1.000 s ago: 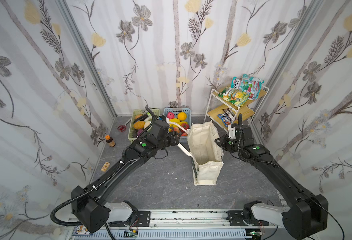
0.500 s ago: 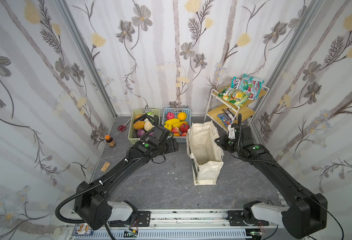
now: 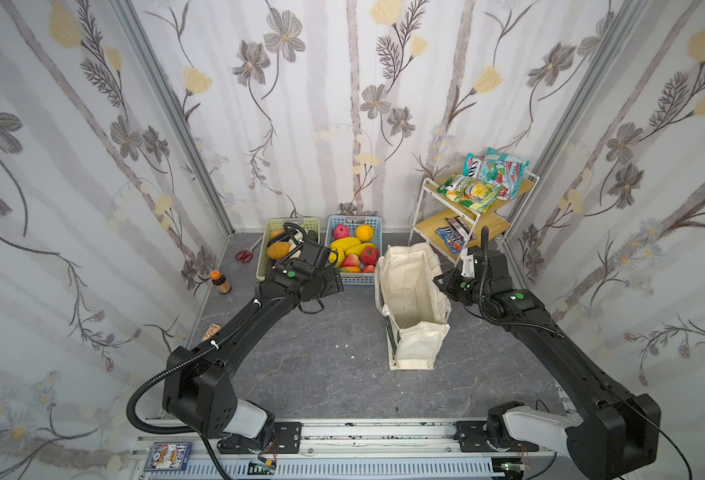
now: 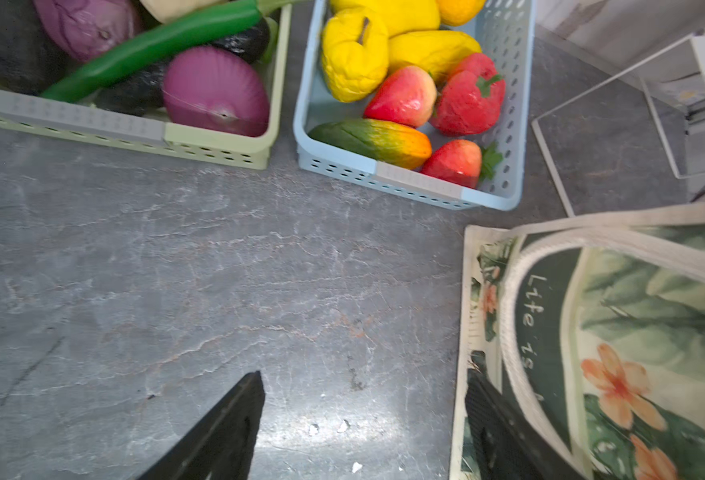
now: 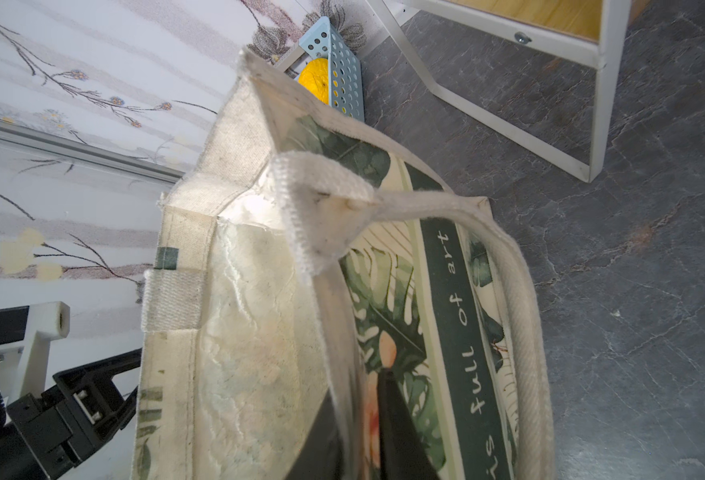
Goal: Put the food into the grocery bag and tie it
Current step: 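Withdraw the left gripper from the bag and move it over the blue fruit basket, then lower the left gripper onto the yellow pear in the blue basket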
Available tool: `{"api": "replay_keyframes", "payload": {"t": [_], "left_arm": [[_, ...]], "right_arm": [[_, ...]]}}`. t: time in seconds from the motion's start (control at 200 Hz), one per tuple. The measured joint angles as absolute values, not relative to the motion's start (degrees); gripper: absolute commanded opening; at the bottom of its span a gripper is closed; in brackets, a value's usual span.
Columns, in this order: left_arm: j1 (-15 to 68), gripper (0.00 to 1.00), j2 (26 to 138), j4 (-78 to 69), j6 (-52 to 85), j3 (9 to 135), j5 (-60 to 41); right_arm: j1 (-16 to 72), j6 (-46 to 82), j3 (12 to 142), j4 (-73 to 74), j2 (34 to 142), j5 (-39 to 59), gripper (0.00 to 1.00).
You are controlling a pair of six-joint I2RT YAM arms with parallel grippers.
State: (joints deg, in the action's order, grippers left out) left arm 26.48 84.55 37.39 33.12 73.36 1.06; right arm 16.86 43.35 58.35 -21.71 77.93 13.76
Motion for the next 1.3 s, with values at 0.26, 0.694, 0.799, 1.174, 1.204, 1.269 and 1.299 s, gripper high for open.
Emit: {"api": "replay_keyframes", "payload": {"t": [0.26, 0.694, 0.799, 1.174, 1.204, 1.269, 1.299], "left_arm": [[25.19, 0.79, 93.21, 37.74, 28.36, 79.75, 2.96], [26.04, 0.76, 109.67, 36.58, 25.69, 96.36, 4.67], [26.04, 0.76, 113.99, 37.06, 25.45, 101.23, 5.13], [26.09, 0.78, 126.43, 41.63, 25.98, 116.07, 10.02], [26.09, 0.77, 127.33, 42.02, 26.52, 116.97, 10.55], [26.09, 0.77, 128.97, 43.07, 27.62, 118.63, 11.51], [26.11, 0.77, 129.67, 43.51, 28.42, 119.26, 12.05]], "right_arm": [[16.86, 41.43, 59.31, -23.62, 77.87, 13.08, 0.46], [16.82, 38.48, 63.0, -23.81, 73.76, 11.38, 0.6], [16.82, 37.69, 64.2, -24.97, 72.9, 10.02, 0.61], [16.86, 34.48, 68.45, -26.35, 72.53, 6.98, 0.63], [16.86, 34.35, 68.69, -26.37, 72.6, 6.87, 0.63], [16.86, 34.0, 69.14, -26.37, 72.82, 6.87, 0.63], [16.88, 34.0, 69.28, -26.37, 72.9, 6.87, 0.63]]}}
